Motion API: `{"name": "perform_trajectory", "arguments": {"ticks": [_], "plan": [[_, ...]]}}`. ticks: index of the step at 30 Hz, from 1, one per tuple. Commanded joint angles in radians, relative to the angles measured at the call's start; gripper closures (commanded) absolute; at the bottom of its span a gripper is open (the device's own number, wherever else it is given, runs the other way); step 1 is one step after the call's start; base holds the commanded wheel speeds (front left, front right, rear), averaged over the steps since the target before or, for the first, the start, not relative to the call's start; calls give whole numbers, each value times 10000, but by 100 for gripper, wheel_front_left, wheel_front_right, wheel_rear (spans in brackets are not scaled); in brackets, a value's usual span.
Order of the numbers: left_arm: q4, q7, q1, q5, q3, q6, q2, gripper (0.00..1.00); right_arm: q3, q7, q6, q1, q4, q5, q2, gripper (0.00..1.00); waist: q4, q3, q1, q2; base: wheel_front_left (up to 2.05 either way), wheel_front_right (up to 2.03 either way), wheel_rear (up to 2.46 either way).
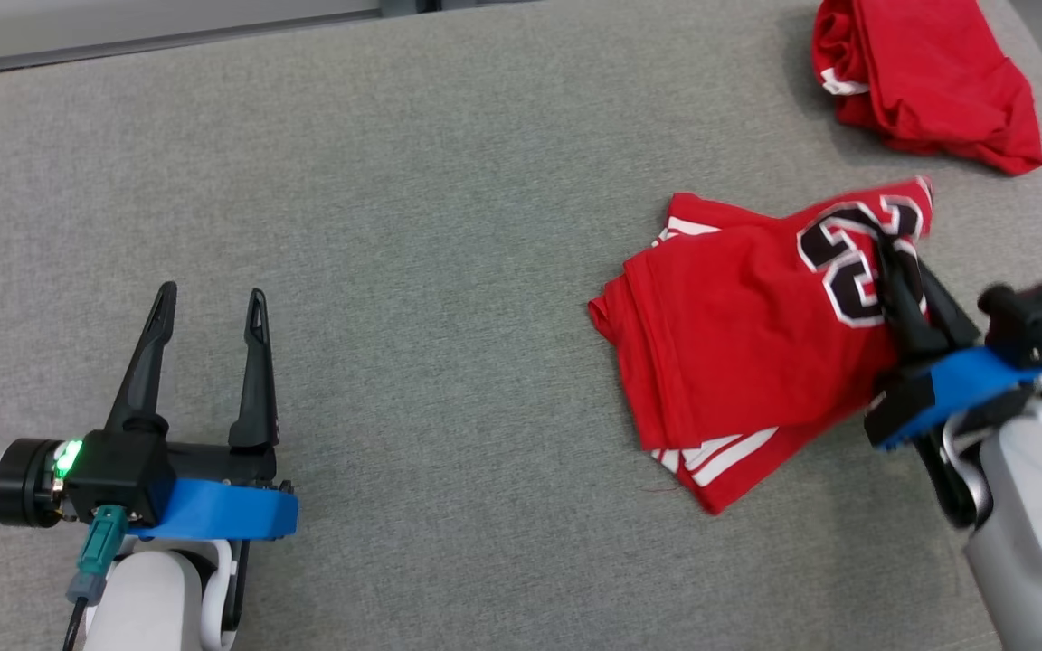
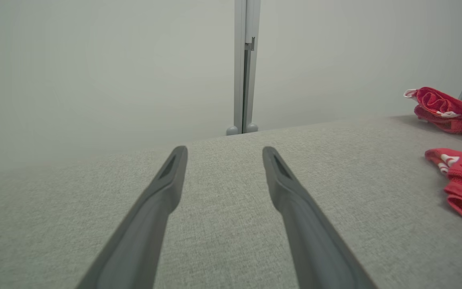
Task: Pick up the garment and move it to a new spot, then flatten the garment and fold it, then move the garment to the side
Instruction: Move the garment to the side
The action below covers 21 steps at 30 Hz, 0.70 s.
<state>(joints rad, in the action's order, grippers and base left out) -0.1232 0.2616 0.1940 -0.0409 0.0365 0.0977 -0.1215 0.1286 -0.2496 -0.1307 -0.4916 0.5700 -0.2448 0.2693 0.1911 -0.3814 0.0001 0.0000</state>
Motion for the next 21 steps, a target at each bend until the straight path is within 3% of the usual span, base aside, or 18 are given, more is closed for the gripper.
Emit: {"name": "perform_trajectory", "arguments": {"ticks": [1, 12, 21], "plan": [[51, 43, 224, 51, -28, -7, -31, 0, 183, -46, -2, -461, -214, 77, 118, 100, -117, -103, -1, 0, 0, 0, 0], [174, 41, 713, -14, 161, 43, 78, 0, 997, 993, -1, -3491, -704, 135, 1240, 100, -812, -871, -1, 0, 0, 0, 0], [460, 43, 943, 72, 176, 25, 5, 0, 808, 1518, -2, -4950, -241, -176, 2802, 100, -933, -1610, -1, 0, 0, 0, 0]]}}
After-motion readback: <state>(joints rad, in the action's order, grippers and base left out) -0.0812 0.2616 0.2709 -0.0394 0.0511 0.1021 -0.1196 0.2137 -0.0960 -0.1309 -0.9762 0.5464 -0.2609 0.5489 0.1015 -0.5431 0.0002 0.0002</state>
